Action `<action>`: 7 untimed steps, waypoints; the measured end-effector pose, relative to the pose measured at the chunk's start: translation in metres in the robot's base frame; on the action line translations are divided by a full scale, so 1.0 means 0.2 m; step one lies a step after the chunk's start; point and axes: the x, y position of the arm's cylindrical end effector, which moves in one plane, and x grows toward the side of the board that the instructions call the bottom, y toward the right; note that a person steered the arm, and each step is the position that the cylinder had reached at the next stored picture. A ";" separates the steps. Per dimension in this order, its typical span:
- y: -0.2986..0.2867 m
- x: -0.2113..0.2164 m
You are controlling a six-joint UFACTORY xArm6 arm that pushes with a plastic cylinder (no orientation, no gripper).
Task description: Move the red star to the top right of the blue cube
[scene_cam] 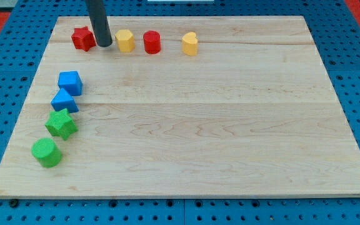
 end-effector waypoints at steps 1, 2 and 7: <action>-0.01 -0.17; -0.15 -0.26; -0.44 -0.02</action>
